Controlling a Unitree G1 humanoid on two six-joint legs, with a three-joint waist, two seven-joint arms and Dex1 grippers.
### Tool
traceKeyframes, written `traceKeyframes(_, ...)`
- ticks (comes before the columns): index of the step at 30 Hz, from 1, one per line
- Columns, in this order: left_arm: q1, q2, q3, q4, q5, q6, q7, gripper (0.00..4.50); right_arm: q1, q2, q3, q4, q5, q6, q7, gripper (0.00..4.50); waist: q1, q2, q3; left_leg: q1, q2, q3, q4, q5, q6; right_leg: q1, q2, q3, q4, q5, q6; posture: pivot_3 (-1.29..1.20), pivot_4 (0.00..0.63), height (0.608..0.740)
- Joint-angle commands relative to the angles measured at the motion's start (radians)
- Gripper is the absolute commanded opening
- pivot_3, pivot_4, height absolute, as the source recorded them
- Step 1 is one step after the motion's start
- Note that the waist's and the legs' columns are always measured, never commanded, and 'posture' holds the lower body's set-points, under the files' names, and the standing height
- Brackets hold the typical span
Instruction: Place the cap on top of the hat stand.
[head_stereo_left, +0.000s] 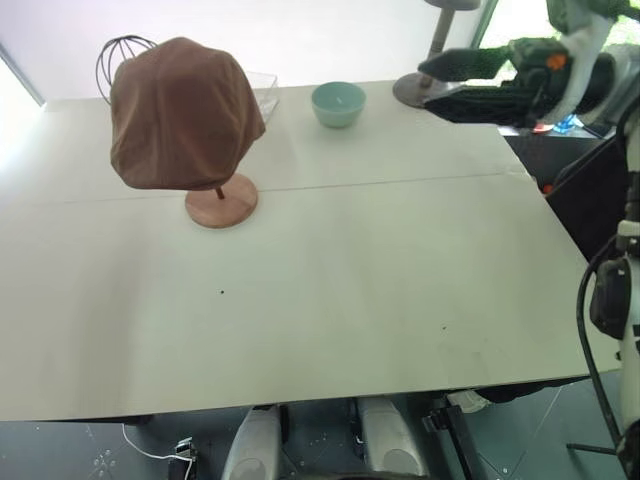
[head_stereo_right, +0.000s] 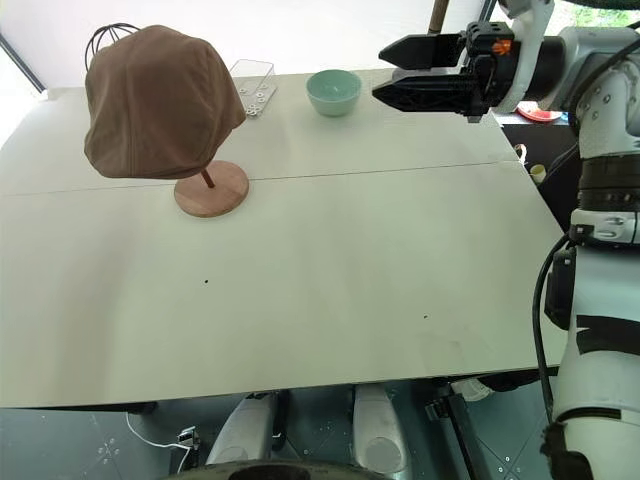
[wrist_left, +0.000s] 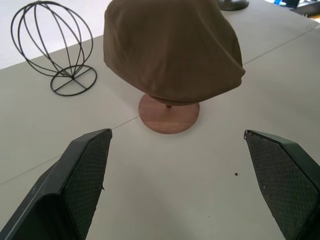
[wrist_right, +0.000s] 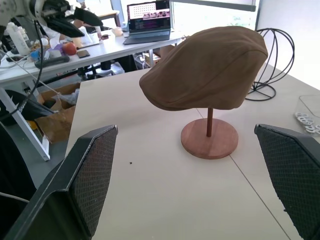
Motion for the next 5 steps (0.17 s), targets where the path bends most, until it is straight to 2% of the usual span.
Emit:
traceKeyframes(1, -0.055, 0.077, 0.009, 0.121, 0.097, -0.021, -0.092, 4.44, -0.082, -0.001, -0.02, 0.055, -0.026, -0.034, 0.018, 4.5, -0.005, 0.0, 0.0, 0.0, 0.0, 0.0, 0.0, 0.0, 0.0, 0.0, 0.0, 0.0, 0.0, 0.0, 0.0, 0.0, 0.15, 0.74)
traceKeyframes(5, -0.139, 0.106, -0.048, 0.154, 0.148, -0.035, -0.132, 4.44, -0.084, 0.004, -0.015, 0.069, -0.046, -0.047, 0.037, 4.5, -0.015, 0.0, 0.0, 0.0, 0.0, 0.0, -0.001, 0.0, 0.0, 0.0, 0.0, 0.0, 0.0, 0.0, 0.0, 0.0, 0.15, 0.74)
